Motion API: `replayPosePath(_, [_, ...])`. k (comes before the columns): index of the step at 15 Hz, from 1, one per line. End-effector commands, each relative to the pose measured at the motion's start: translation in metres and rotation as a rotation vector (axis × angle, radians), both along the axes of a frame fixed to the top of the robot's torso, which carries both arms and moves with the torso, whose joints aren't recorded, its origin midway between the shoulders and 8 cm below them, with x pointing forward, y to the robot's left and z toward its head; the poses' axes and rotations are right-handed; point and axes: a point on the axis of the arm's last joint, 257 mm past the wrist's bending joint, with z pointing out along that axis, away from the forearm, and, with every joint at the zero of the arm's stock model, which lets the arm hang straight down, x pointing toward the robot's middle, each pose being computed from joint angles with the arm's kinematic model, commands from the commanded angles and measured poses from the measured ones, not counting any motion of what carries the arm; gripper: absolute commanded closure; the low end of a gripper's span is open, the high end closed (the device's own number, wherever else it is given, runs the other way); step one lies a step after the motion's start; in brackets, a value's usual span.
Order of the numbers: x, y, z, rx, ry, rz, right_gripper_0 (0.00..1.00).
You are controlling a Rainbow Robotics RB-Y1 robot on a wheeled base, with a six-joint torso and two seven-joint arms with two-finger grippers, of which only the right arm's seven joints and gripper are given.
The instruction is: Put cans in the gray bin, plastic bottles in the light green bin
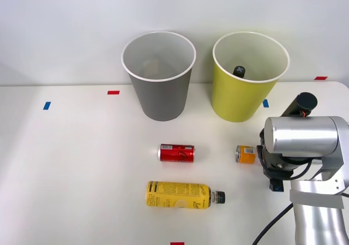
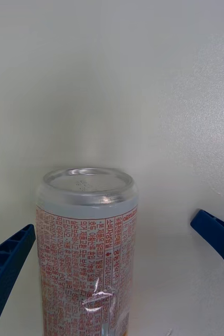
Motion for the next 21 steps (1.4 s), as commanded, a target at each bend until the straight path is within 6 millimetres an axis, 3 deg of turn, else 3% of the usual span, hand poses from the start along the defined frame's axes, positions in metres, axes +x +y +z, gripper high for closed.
replayPosePath(1, [0.003, 0.002, 0.001, -0.065, -0.002, 0.045, 0.95])
replayPosePath(2, [0.003, 0.003, 0.001, -0.073, 0.000, 0.056, 1.00])
replayPosePath(9, [0.004, 0.004, 0.005, -0.170, 0.011, 0.141, 1.00])
replayPosePath(13, [0.004, -0.003, 0.014, -0.320, 0.037, 0.298, 1.00])
replayPosePath(21, [-0.008, 0.009, 0.078, -0.635, -0.034, 0.741, 1.00])
